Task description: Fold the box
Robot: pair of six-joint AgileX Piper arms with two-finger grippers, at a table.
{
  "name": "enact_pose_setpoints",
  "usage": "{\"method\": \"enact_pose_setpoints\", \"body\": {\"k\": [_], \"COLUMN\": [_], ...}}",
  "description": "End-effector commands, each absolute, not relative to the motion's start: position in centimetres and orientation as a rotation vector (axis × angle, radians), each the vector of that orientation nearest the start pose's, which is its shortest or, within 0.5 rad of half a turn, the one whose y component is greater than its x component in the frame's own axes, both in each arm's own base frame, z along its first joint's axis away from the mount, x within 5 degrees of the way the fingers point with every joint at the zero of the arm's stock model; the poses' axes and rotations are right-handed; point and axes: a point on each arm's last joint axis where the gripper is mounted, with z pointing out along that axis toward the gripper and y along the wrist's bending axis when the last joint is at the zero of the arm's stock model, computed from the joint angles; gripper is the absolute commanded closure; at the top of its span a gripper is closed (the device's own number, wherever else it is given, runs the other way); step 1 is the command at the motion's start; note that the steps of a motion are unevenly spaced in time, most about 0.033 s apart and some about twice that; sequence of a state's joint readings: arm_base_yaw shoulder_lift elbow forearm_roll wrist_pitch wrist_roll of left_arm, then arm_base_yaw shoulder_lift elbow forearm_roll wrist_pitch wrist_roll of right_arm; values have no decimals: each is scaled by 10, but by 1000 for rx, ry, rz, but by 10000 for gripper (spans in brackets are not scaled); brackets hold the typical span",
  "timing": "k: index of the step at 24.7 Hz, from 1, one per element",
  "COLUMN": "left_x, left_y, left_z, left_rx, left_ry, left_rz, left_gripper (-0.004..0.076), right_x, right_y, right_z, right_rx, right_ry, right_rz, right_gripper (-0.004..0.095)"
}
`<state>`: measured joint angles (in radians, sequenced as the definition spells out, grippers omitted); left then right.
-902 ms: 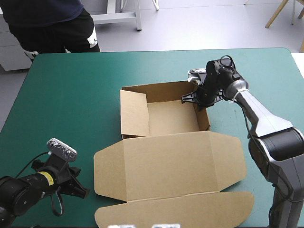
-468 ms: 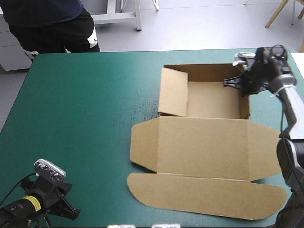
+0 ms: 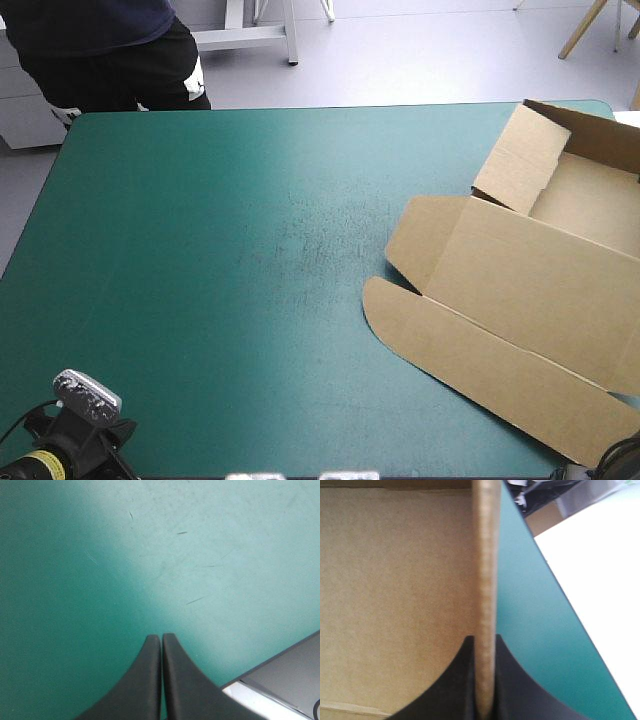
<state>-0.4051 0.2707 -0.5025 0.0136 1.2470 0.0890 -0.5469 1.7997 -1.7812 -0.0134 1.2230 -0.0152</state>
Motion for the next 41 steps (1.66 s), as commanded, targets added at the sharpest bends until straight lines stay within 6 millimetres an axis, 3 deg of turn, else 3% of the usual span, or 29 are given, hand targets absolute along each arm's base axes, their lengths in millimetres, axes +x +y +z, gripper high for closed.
{"method": "enact_pose_setpoints", "body": {"k": [1,5,10,23,27,29,32,38,41], "left_x": [24,24,24,24,24,24,24,24,24], "left_y": [-10,-10,-10,-10,-10,-10,-10,-10,-10], "left_z": [272,272,272,272,272,272,272,272,272], "left_rx": [583,583,583,583,583,583,583,583,583], "left_ry": [2377,2377,2377,2377,2377,2377,2377,2377,2377], "left_rz": [-134,-135,-135,-135,-135,-135,-135,-135,-135], "left_gripper": [734,734,734,734,734,734,734,734,734], "right_x": [311,312,314,315,308,304,296,272,249], "right_y": [-210,-212,-211,-206,-200,-197,-183,-161,-146], "right_z": [375,373,371,374,388,395,404,407,407], "right_rx": [668,679,683,652,640,634,600,576,556], "right_ry": [2557,2559,2556,2547,2510,2492,2461,2458,2451], "right_rz": [-233,-218,-209,-147,-141,-145,-64,-6,-18], "right_gripper": [912,785,480,464,567,674,909,926,926]}}
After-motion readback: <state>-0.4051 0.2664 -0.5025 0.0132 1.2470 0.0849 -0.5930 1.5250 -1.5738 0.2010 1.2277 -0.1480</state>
